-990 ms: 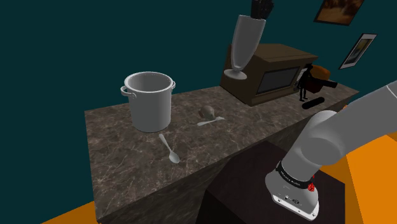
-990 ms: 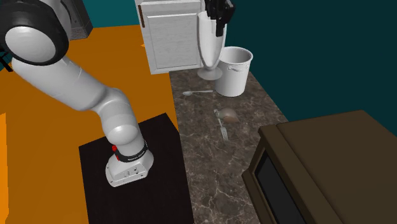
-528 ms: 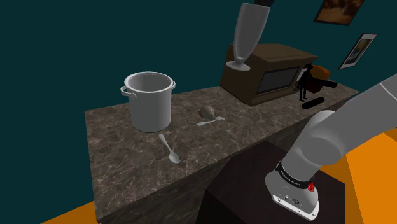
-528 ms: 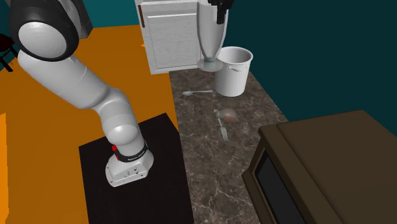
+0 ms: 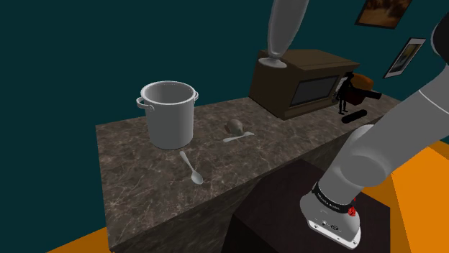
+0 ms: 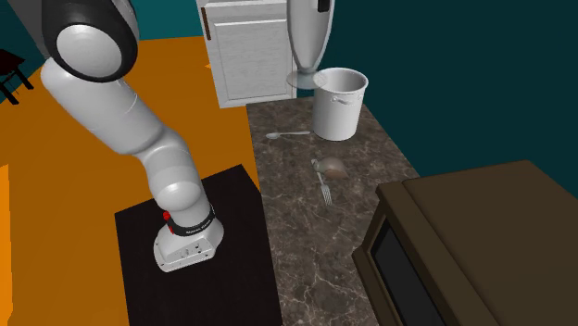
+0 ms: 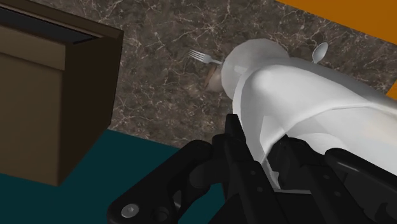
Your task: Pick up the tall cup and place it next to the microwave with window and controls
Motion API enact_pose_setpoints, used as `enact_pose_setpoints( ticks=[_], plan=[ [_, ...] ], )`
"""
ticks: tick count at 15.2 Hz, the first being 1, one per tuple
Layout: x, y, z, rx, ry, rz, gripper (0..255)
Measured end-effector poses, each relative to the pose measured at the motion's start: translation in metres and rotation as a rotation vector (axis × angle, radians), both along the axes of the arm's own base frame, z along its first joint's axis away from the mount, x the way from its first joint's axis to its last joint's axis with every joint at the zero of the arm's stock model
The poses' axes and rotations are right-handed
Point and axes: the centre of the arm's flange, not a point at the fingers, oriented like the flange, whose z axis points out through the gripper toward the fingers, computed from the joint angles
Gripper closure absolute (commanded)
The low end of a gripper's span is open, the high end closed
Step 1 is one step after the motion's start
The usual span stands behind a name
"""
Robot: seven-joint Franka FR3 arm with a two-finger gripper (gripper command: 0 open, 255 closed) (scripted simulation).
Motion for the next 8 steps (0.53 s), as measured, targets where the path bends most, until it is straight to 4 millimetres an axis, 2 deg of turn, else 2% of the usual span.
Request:
enact_pose_setpoints(
  ticks=[1, 3, 8],
  plan=[
    [0.000, 0.000, 0.004, 0.000, 0.000, 0.000, 255],
    [-0.005, -0.015, 0.006, 0.000, 0.001, -0.001, 255],
    [-0.030, -0.076, 0.009, 0.000, 0.000, -0.002, 255]
  ],
)
